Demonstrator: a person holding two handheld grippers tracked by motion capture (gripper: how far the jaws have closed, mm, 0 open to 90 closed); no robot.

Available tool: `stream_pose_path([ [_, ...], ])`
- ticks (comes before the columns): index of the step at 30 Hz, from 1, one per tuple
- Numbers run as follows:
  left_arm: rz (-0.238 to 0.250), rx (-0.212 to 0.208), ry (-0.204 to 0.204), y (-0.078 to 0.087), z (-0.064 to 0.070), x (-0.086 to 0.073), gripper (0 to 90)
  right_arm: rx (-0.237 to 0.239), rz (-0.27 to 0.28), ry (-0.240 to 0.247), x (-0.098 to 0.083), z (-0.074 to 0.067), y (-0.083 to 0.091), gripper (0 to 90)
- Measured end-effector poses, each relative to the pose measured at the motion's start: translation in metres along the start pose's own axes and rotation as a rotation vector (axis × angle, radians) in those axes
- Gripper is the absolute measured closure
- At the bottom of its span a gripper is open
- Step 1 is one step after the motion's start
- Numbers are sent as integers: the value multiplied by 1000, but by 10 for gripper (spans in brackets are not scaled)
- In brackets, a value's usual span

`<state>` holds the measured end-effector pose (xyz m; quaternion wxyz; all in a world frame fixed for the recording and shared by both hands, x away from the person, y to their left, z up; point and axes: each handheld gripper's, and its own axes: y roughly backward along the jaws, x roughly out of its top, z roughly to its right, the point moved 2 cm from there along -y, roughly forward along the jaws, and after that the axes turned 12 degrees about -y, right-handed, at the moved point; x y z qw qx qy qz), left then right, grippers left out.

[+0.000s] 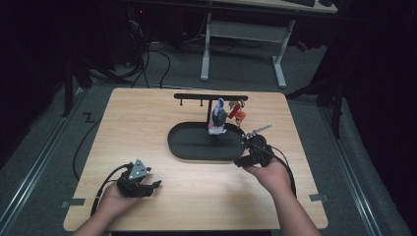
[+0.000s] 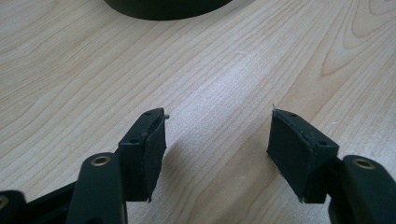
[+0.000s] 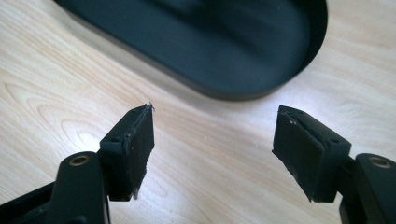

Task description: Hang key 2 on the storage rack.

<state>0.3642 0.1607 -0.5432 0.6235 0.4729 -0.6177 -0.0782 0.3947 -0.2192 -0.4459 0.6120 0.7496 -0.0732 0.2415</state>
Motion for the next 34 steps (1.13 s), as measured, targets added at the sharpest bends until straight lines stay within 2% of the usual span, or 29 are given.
stream_pose_path([
  [4, -2, -3, 1, -1, 1, 0, 372, 26, 31, -17, -22, 7, -7, 305],
  [6, 6, 4, -1, -1, 2, 1, 373, 26, 59, -8, -34, 10, -11, 310],
  [10, 15, 1, 6, 0, 4, 3, 373, 57, 125, -23, -59, 15, -18, 322],
  [12, 16, -7, 6, 0, 5, 4, 372, 48, 172, -22, -70, 18, -22, 321],
  [16, 20, -12, -2, -1, 8, 6, 372, 62, 287, -39, -91, 23, -26, 309],
  [18, 25, -12, -4, -1, 10, 6, 373, 80, 339, -49, -100, 23, -29, 335],
  [22, 31, -16, 7, 0, 14, 4, 373, 68, 446, -12, -114, 15, -34, 372],
  [23, 35, -17, 15, 0, 14, 4, 373, 54, 474, 19, -117, 11, -34, 384],
  [25, 45, -14, 23, 0, 15, 5, 372, 45, 518, 38, -117, 3, -27, 389],
  [27, 49, -10, 23, -1, 16, 7, 372, 45, 532, 38, -117, 3, -26, 388],
  [28, 48, -9, 22, -2, 17, 7, 372, 65, 542, 20, -118, 2, -27, 376],
  [29, 45, -8, 23, -2, 18, 8, 371, 83, 516, 12, -118, 2, -31, 364],
  [31, 43, -9, 21, -3, 21, 9, 368, 85, 491, 25, -120, 0, -37, 353],
  [34, 49, 0, 5, 0, 24, 9, 354, 74, 491, 48, -121, -3, -38, 312],
])
